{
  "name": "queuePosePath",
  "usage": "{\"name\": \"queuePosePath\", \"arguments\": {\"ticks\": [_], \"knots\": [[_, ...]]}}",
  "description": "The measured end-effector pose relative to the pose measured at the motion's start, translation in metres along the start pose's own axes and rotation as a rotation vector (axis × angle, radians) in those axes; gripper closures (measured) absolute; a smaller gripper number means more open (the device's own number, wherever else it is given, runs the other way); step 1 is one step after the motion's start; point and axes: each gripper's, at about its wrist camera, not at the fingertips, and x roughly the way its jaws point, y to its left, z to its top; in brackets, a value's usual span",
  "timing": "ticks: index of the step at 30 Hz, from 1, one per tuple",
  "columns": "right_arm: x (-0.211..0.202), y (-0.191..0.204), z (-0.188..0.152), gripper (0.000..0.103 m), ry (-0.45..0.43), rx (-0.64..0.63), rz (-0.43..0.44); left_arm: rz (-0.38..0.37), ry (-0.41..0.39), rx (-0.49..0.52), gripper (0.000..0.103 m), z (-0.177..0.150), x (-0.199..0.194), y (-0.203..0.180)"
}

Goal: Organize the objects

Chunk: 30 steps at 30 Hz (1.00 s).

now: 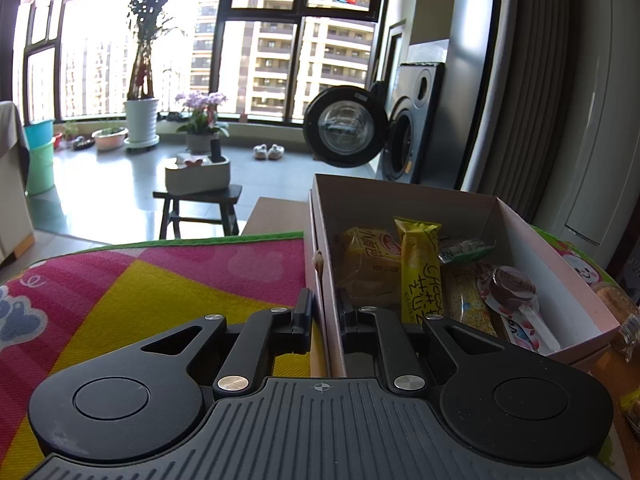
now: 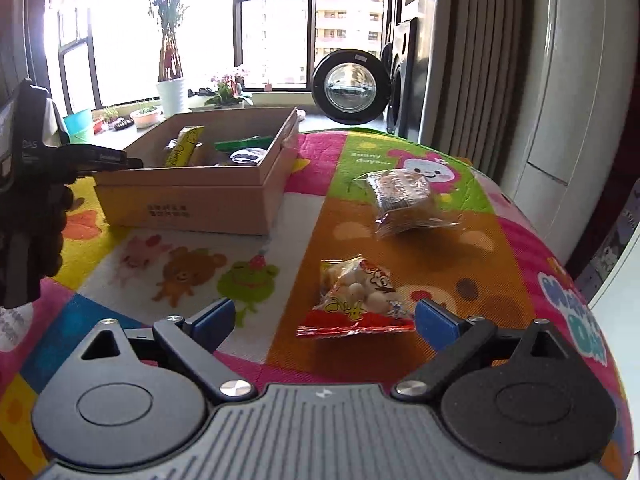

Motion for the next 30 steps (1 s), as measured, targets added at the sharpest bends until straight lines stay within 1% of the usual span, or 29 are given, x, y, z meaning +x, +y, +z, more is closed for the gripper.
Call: {"name": "queuePosePath", "arguments": {"ticks": [3, 8, 9, 11, 12, 14, 15, 18, 21, 24, 27, 30], "knots": [[0.015, -0.002, 0.008, 0.006, 0.018, -0.051, -0.037, 0.0, 0.0, 0.0, 0.089, 0.0, 0.0, 0.0], [0.045, -0.015, 0.017, 0.007, 0.103, 0.023, 0.011, 0.0, 0.0, 0.0, 0.089, 0.0, 0.0, 0.0], [0.049, -0.016, 0.018, 0.009, 0.115, 0.034, 0.013, 0.0, 0.0, 0.0, 0.089, 0.0, 0.0, 0.0], [0.054, -0.017, 0.019, 0.019, 0.136, 0.05, 0.023, -0.001, 0.0, -0.001, 0.089, 0.0, 0.0, 0.0], [0.054, -0.016, 0.019, 0.026, 0.143, 0.053, 0.029, -0.001, 0.001, -0.001, 0.089, 0.0, 0.001, -0.001], [0.052, -0.014, 0.02, 0.032, 0.147, 0.04, 0.015, -0.001, 0.001, -0.001, 0.089, -0.001, 0.001, -0.001], [0.051, -0.014, 0.021, 0.044, 0.156, 0.032, 0.016, -0.002, 0.001, -0.001, 0.089, 0.0, 0.001, -0.001], [0.046, -0.018, 0.021, 0.045, 0.18, 0.032, 0.021, -0.002, 0.001, -0.002, 0.089, 0.0, 0.001, -0.001], [0.038, -0.025, 0.02, 0.045, 0.18, 0.021, -0.035, -0.001, 0.001, -0.001, 0.089, 0.0, 0.001, -0.001], [0.031, -0.036, 0.019, 0.045, 0.195, 0.041, -0.078, -0.002, 0.001, -0.002, 0.089, 0.0, 0.001, -0.001], [0.021, -0.038, 0.02, 0.045, 0.203, 0.037, -0.093, -0.003, 0.002, -0.003, 0.089, -0.001, 0.001, -0.002], [0.006, -0.033, 0.026, 0.045, 0.191, 0.017, -0.087, -0.004, 0.002, -0.004, 0.089, -0.001, 0.001, -0.002]]}}
